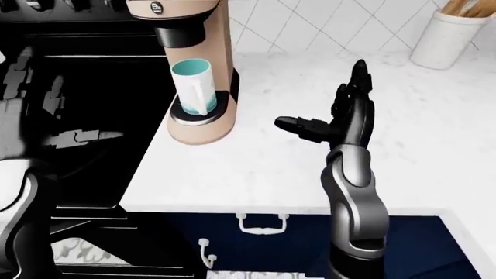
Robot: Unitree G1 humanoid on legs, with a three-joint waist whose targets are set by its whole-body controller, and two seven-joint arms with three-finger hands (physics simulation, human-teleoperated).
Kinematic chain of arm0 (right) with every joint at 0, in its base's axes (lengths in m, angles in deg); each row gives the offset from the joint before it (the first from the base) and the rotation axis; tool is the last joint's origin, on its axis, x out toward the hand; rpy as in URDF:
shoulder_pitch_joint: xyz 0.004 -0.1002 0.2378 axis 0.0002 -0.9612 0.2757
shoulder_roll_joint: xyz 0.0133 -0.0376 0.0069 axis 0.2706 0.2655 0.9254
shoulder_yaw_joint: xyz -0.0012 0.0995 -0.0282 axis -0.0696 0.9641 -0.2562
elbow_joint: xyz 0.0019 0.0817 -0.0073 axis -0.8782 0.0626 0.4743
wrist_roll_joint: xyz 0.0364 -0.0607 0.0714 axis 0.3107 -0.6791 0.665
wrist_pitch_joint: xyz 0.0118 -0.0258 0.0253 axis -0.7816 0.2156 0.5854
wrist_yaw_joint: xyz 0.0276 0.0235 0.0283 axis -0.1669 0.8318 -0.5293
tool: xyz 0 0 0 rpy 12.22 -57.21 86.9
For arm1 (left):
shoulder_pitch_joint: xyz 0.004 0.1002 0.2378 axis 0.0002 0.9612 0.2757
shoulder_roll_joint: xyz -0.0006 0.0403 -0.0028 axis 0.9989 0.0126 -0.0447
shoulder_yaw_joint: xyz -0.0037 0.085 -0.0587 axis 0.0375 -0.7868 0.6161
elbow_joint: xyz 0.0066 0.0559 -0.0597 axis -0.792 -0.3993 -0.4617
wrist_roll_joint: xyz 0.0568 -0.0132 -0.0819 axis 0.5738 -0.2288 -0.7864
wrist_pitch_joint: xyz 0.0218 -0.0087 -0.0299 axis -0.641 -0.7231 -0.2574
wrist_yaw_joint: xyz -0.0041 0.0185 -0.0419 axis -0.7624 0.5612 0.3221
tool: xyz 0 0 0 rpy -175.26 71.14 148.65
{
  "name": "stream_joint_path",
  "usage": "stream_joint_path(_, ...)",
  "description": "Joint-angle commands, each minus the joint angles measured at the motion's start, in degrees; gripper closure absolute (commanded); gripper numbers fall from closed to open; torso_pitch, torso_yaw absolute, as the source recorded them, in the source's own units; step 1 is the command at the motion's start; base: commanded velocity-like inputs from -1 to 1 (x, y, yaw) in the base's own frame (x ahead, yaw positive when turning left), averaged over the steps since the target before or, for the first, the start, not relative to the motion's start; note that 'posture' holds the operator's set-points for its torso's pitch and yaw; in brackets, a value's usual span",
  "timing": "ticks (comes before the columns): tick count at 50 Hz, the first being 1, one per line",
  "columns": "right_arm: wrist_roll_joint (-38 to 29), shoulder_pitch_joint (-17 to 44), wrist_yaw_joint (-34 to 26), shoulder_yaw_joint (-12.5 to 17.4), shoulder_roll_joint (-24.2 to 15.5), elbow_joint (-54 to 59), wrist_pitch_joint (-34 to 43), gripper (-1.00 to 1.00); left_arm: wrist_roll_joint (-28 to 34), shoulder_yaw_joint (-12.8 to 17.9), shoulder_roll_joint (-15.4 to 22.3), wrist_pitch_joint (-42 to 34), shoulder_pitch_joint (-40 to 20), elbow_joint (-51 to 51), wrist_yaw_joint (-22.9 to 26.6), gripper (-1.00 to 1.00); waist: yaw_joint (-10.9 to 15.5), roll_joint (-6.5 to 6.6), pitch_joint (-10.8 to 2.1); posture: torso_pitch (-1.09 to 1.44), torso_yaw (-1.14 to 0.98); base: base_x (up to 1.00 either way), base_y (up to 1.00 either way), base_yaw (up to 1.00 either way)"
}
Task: Pick the mug from under the coffee machine dispenser and place it on the counter.
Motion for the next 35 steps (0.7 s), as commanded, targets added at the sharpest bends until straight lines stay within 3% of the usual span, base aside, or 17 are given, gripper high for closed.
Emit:
stream_joint_path(1,3.8,2.4,-0.3,0.7,0.9,-3.8,0.1,-1.00,0.3,1.5,1.0,2.1,-1.4,2.2,-0.4,-1.00,0.4,-0.30,-1.61,0.00,0.00,0.00,0.00,0.00)
stream_joint_path(4,5.7,3.1,0.6,0.9,0.3,-2.7,-0.4,-1.00,0.2,1.6,1.2,2.2,-1.5,2.0,-0.4,-1.00,0.2,0.12,-1.79,0.00,0.00,0.00,0.00,0.00)
stream_joint_path(7,4.0,3.4,1.5,0.0,-0.1,-1.0,-7.9,-1.00,0.3,1.5,1.3,2.1,-1.8,1.7,-0.5,-1.00,0.0,0.19,-1.95,0.00,0.00,0.00,0.00,0.00)
stream_joint_path(8,4.6,2.8,0.6,-0.8,-1.1,-2.5,-4.6,-1.00,0.2,1.6,1.4,2.1,-1.8,1.6,-0.6,-1.00,0.0,0.16,-1.97,0.00,0.00,0.00,0.00,0.00)
stream_joint_path(10,0.5,3.0,-0.7,-1.7,-2.6,-4.1,-5.7,-1.00,1.3,1.1,1.6,2.9,-1.6,0.8,-0.6,-1.00,0.1,0.00,-2.13,0.00,0.00,0.00,0.00,0.00)
stream_joint_path(13,1.2,3.2,-2.5,-0.3,-1.5,-4.9,-4.1,-1.00,0.8,1.4,1.3,3.2,-1.0,1.6,0.3,-1.00,0.2,-0.10,-2.09,0.00,0.00,0.00,0.00,0.00)
stream_joint_path(18,-1.4,2.4,-4.2,-1.0,-1.6,-4.2,-5.1,-1.00,4.5,1.5,2.4,2.6,-1.7,-0.3,0.6,-1.00,0.2,-0.41,-2.07,0.00,0.00,0.00,0.00,0.00)
stream_joint_path(26,-3.6,2.7,-6.7,-0.5,-1.1,-3.6,-3.1,-1.00,-1.7,2.7,4.2,-7.6,-5.6,-1.3,2.3,-1.00,0.2,-0.14,-2.22,0.00,0.00,0.00,0.00,0.00)
stream_joint_path(35,-4.3,2.2,-9.3,0.1,-3.1,-4.8,0.3,-1.00,-3.3,1.7,5.8,-8.6,-9.4,-4.9,1.8,-1.00,0.3,-0.13,-1.99,0.00,0.00,0.00,0.00,0.00)
